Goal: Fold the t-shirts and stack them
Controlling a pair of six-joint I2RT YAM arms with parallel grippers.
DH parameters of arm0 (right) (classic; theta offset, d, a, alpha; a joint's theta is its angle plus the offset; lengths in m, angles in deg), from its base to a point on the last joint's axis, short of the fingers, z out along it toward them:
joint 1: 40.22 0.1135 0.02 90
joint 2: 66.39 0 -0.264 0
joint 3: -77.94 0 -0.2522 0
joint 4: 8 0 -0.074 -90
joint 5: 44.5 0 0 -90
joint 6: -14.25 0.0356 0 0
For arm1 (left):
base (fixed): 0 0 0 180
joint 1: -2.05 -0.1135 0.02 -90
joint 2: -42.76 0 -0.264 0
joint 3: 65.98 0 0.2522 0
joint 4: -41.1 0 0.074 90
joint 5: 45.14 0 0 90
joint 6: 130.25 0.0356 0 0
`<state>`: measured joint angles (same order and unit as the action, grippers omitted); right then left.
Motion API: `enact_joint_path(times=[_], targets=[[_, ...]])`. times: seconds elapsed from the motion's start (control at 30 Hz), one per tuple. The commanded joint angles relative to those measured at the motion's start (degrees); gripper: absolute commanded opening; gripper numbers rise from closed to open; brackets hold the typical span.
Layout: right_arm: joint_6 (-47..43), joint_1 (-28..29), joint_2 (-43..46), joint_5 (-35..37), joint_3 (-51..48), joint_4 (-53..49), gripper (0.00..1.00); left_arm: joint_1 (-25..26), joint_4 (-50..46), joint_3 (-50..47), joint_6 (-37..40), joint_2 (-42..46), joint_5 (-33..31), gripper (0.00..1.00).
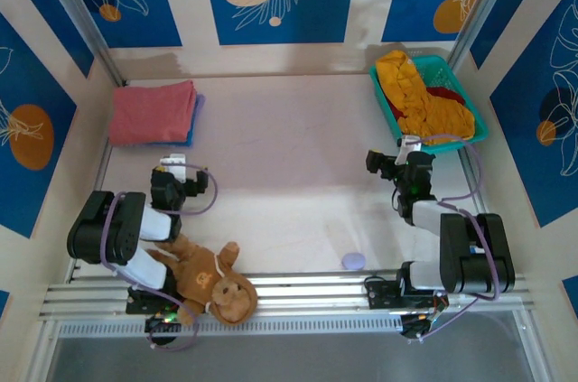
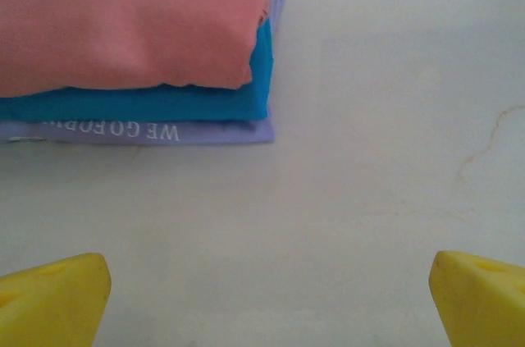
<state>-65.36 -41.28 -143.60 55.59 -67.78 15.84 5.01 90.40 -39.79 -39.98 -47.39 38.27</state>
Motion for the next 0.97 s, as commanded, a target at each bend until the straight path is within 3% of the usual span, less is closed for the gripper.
enact_joint_path(times=[0.0,0.23,0.93], targets=[[-2.77,1.1,-2.09,-0.75,-0.44,8.39,0.99,-0.15,4.96,1.66,-1.68,0.28,-4.3,0.99],[-3.89,1.49,-10.09,-2.12,3.49,8.65,0.99,0.01,-7.52,7.79,-0.1,0.85,-0.26,0.99],[-3.97,1.06,-9.8,-3.87,3.48,8.17,0.99,0.11,-6.74,7.53,0.14,0.74,0.26,0.99]])
